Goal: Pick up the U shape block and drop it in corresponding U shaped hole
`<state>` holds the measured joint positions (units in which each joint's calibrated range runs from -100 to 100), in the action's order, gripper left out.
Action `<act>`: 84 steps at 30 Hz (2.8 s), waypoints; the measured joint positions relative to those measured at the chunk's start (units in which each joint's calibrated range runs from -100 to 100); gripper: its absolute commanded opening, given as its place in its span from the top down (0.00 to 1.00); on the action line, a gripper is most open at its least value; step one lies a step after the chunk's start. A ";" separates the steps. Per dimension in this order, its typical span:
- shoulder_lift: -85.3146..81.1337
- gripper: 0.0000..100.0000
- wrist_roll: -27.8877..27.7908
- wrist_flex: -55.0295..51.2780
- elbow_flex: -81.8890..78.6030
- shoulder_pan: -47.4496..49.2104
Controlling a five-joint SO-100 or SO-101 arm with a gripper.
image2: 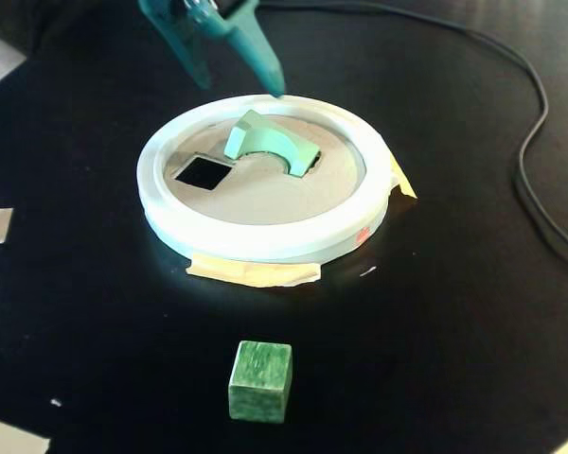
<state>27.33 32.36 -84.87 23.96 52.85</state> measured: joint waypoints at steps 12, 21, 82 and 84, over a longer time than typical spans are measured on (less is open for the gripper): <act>0.54 0.18 -2.20 0.78 0.00 -4.90; 1.52 0.17 -2.93 1.16 0.00 -4.70; 4.64 0.17 -4.64 28.03 -14.06 -9.19; 4.64 0.17 -4.64 28.13 -14.06 -8.99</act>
<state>31.97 27.72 -56.74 9.91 43.86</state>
